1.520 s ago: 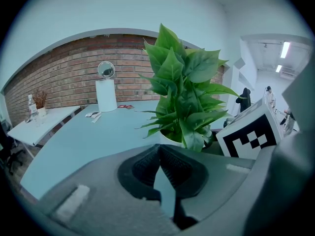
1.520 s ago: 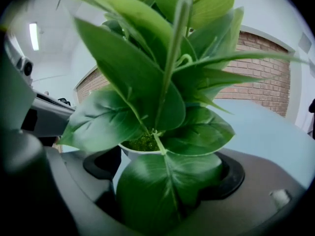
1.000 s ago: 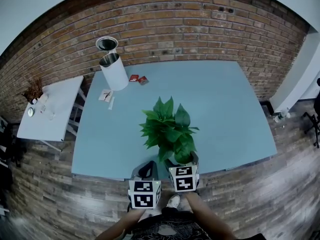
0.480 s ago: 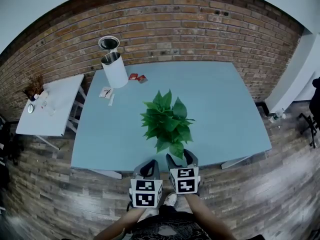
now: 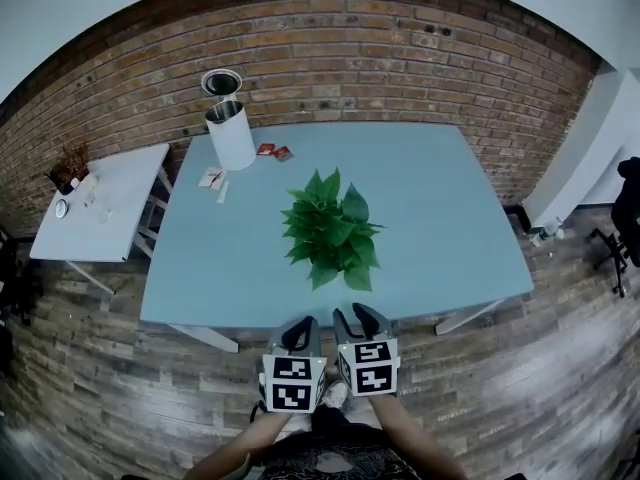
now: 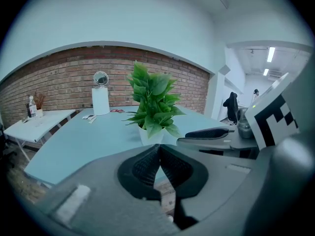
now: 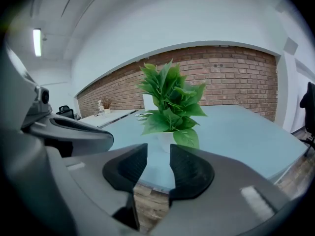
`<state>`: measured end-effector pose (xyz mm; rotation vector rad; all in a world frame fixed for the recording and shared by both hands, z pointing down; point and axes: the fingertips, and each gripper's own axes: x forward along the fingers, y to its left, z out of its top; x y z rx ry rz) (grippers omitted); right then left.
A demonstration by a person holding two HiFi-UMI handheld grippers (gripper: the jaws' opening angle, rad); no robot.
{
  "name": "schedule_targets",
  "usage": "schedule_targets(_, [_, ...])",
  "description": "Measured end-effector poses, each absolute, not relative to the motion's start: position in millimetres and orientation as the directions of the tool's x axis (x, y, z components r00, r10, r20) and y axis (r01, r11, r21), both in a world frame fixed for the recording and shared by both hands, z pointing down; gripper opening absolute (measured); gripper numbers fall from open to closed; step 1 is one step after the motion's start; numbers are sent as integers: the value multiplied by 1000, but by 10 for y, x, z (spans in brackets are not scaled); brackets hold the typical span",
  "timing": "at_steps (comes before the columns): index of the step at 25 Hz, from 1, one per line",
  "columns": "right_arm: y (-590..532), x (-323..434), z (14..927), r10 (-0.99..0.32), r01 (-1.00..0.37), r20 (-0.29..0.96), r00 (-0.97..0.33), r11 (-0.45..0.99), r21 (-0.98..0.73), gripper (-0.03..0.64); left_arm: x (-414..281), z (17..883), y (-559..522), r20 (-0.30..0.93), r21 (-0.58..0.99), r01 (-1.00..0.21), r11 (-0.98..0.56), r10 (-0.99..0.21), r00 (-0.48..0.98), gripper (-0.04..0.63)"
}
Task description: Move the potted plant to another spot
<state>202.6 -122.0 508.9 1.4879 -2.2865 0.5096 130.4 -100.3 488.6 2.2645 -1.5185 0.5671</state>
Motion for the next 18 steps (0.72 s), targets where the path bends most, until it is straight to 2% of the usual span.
schedule_targets(8, [-898,2049,4891,-801,-914,446,-399,384,-128,7,1396,4836,-752,494,67,-927,-368,-795,351,0])
schedule_targets(18, [-540,2092,4774,-801,-905,427,-419,405,-129,5,1510,4775,-469,472,68,-922,-380,-802,365,0])
